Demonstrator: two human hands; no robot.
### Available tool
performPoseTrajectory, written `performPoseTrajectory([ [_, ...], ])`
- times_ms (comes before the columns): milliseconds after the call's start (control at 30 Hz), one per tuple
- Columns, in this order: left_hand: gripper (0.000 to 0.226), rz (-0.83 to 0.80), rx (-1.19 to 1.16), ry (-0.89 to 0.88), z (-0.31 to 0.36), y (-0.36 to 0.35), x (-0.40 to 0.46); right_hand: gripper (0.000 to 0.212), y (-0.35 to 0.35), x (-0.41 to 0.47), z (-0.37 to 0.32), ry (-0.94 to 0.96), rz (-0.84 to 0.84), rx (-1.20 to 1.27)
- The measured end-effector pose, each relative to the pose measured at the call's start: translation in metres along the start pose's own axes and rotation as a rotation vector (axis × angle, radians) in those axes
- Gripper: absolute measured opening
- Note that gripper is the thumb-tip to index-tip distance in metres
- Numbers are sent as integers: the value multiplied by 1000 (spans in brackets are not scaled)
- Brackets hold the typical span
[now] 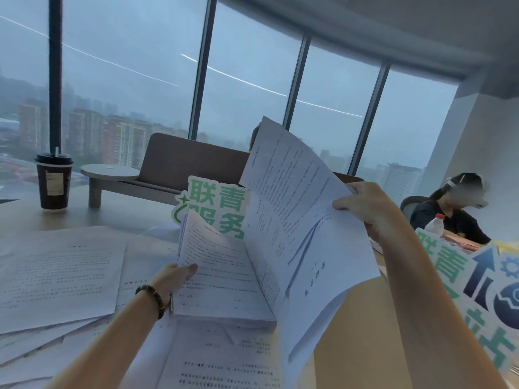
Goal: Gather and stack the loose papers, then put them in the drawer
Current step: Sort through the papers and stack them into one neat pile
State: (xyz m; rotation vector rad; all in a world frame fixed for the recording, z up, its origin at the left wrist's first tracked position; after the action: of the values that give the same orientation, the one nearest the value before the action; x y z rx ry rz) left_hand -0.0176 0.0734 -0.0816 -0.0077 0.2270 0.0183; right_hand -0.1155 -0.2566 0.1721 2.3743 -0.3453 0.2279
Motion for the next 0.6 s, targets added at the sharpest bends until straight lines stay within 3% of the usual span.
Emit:
performPoseTrajectory([
  [233,35,11,16,-10,15,2,-17,30,13,-4,-7,-2,7,38],
  [600,31,1,-21,-20,16,-5,-19,23,24,-15,-20,17,43,176],
])
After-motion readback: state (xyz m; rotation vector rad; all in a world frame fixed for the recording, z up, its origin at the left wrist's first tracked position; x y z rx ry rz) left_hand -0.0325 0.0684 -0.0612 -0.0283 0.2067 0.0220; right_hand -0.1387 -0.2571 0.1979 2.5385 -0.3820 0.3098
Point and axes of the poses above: each hand's wrist, its own x-axis towards the middle knuckle, its own y-axis out of the back of the hand, z = x × y, the point moved 1 cm from there along x, towards the middle knuckle, and after that the axes turned 4 degrees about -z, right-handed, at the moved point
